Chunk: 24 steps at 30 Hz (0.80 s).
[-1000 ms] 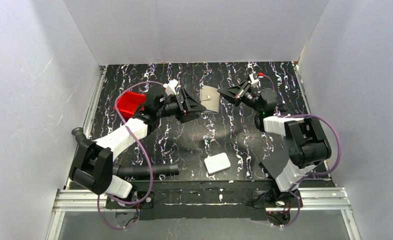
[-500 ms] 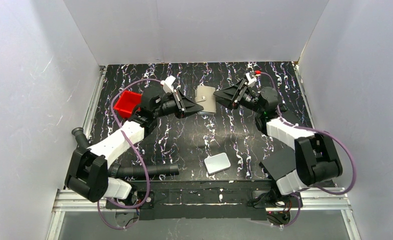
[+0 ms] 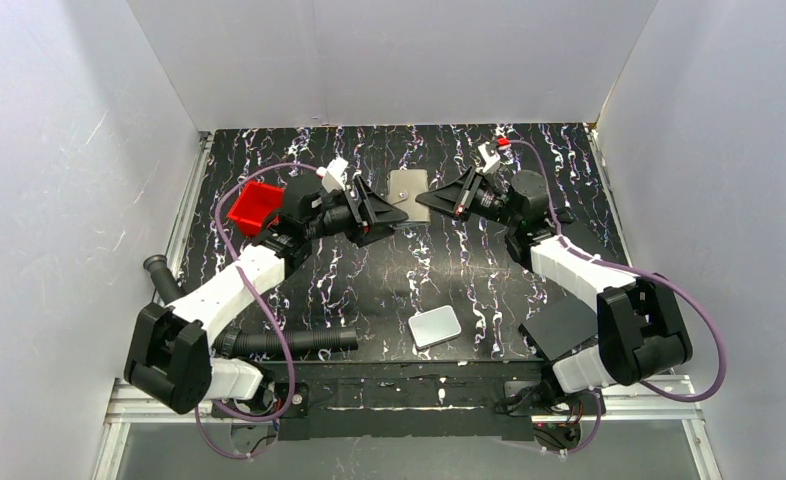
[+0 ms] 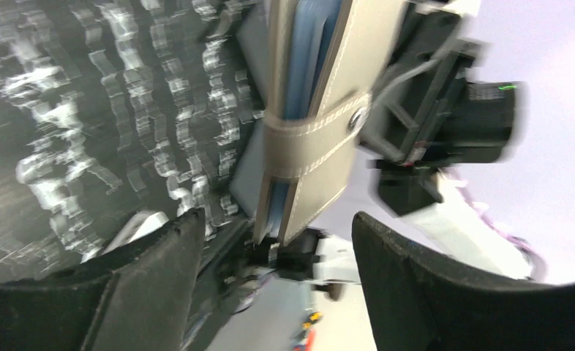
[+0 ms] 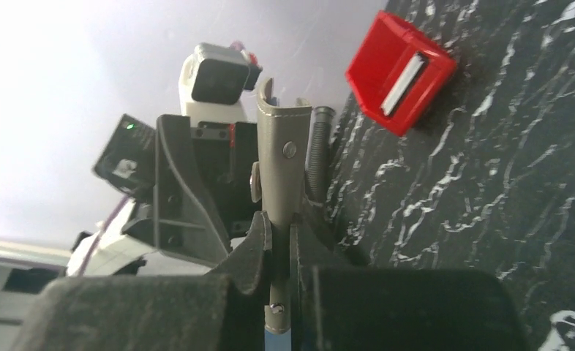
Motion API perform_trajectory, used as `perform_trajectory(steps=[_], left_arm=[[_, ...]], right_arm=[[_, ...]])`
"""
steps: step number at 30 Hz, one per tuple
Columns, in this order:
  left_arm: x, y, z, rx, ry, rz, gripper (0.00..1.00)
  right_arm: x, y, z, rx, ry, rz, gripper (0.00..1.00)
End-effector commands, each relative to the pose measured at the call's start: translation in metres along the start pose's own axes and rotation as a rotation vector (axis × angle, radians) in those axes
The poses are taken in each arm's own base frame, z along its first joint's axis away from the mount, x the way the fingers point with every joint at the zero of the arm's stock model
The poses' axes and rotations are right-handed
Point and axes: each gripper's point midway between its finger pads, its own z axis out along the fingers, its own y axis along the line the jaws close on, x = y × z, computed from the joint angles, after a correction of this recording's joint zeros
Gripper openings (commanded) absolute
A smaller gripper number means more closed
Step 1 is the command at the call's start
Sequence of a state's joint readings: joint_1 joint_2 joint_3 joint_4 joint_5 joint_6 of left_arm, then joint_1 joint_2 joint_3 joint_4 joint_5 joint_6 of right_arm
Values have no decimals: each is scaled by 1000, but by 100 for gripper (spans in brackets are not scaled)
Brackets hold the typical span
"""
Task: Put the credit cards into the card holder
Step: Open the card holder at the center of the board.
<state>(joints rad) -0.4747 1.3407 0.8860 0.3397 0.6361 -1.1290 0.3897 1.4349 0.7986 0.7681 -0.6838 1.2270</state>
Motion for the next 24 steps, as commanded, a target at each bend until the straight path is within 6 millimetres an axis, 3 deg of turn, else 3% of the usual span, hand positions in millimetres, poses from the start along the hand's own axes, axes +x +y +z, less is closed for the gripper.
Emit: perform_trajectory(steps=[1,4,7,10,16,24], left_arm=[[-7,22,-32,-316,-90,94,73],[-12,34,-59,-518,-145,112,74],[-17,27,-66,-558,-184,126,61],[-19,12,-60,-562,-184,164,57],[-26,1,-49,-652,-204,266,55],[-25,5,-40,-748,-198,312,42]], right_arm=[[-14,12,-2,109,-42,-241,1],[-17,4,-8,301,-56,-417,1],[-15,0,-8,420,-52,-540,1],[-5,1,-5,495,-31,-606,1],[5,9,3,584,-41,-705,1],[13,25,11,549,-80,-705,1]])
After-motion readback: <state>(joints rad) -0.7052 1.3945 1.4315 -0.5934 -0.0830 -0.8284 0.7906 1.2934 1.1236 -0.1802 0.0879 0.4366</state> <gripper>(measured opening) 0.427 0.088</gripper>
